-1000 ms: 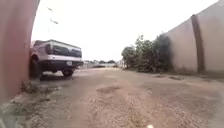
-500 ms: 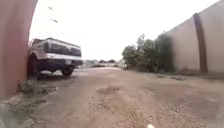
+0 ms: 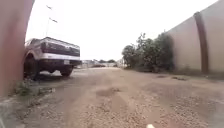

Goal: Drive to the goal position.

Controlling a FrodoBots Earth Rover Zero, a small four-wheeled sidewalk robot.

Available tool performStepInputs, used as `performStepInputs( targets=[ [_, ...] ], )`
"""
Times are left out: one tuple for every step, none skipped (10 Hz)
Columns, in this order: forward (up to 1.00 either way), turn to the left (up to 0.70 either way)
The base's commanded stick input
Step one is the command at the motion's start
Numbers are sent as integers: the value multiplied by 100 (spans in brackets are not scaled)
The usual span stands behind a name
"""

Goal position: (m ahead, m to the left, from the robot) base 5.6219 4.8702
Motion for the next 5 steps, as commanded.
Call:
performStepInputs(
  targets=[
    [30,0],
    [30,0],
    [30,0],
    [30,0],
    [30,0]
  ],
)
